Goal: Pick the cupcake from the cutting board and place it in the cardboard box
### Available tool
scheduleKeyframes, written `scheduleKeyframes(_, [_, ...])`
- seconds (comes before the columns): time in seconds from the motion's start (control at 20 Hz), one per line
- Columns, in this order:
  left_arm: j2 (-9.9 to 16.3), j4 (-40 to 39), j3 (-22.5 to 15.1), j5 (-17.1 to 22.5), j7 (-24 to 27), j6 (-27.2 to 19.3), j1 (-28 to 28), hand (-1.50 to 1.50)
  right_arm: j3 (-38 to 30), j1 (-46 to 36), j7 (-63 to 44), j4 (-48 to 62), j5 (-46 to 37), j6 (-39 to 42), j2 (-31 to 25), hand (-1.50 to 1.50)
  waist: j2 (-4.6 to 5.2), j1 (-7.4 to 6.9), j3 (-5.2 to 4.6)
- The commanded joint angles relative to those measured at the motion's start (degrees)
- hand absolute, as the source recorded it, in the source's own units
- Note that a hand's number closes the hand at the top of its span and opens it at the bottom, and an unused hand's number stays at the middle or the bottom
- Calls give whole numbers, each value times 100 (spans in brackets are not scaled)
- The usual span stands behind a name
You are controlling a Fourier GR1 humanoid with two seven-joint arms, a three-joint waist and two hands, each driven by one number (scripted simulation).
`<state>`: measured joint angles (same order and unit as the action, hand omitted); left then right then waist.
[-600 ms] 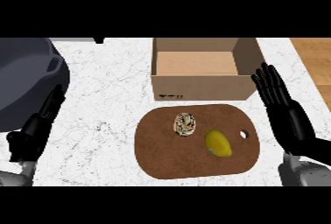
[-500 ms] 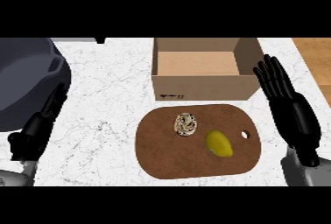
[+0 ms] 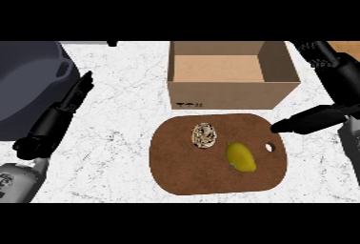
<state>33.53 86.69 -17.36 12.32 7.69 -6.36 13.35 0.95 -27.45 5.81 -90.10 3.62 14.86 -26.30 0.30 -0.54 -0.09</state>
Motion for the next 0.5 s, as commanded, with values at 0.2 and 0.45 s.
scheduleKeyframes(0.2, [-204,-30,-46,-110,-37,199,197,0,611,-330,2052,849,-1529,464,-601,-150,3,-61,15])
scheduleKeyframes(0.45, [-186,53,6,-268,-140,162,113,0,1197,-674,1394,452,-2246,778,-925,-150,-37,-9,4])
